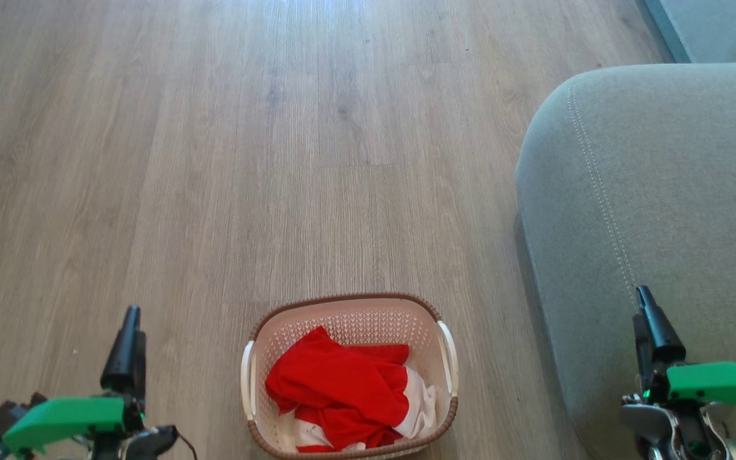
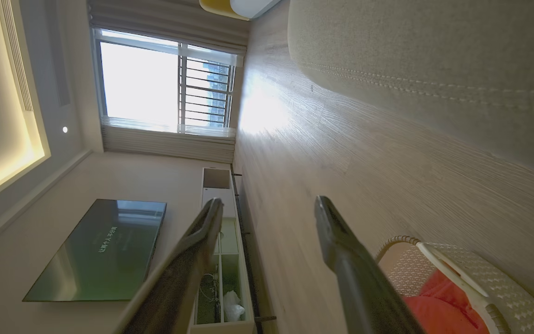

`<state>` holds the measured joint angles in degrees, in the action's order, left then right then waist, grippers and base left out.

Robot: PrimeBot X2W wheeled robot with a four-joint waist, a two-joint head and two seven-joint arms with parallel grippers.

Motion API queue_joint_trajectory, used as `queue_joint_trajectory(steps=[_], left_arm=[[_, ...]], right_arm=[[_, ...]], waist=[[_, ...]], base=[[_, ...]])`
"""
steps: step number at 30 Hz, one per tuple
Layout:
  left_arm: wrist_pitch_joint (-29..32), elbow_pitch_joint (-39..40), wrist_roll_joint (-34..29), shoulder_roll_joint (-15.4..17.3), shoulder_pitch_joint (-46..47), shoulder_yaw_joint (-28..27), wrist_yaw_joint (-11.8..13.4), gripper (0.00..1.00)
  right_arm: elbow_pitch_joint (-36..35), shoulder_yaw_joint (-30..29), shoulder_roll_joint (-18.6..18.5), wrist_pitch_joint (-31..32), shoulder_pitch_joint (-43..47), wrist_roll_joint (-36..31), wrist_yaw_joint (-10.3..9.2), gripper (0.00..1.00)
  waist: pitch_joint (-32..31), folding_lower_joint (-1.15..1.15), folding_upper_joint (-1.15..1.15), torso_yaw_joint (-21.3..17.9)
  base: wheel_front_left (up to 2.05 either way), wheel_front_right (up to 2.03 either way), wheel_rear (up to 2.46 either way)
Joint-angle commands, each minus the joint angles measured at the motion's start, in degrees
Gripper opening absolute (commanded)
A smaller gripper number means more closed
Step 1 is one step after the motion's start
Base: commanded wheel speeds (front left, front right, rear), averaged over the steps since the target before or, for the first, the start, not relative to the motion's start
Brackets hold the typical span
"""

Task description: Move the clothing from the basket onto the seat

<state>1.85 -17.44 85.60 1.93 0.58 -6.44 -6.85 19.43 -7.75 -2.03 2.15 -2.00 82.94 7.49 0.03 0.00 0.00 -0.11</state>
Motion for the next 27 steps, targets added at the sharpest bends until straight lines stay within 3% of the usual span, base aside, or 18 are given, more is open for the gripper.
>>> queue_joint_trajectory(steps=[1, 16, 27], left_arm=[[-0.7, 2.72, -1.76, 0.4, 3.67, -1.36, -0.16, 1.0], [-3.05, 7.9, -10.85, 0.48, 5.33, -3.19, 0.44, 1.0], [-4.89, 15.6, -21.94, 0.54, 5.85, -1.13, 6.19, 1.0]], right_arm=[[-2.63, -0.31, -0.48, -0.93, -3.86, -2.22, 0.0, 1.0], [-8.78, 1.41, -0.54, -3.29, -5.29, -19.77, 0.0, 1.0], [-12.05, 3.53, -0.58, -5.14, -5.84, -31.95, 0.0, 1.0]], waist=[[0.0, 0.0, 0.0, 0.04], [0.34, 0.0, 0.0, 0.1], [0.72, 0.0, 0.0, 0.37]], base=[[0.0, 0.0, 0.0], [0.0, 0.0, 0.0], [0.0, 0.0, 0.0]])
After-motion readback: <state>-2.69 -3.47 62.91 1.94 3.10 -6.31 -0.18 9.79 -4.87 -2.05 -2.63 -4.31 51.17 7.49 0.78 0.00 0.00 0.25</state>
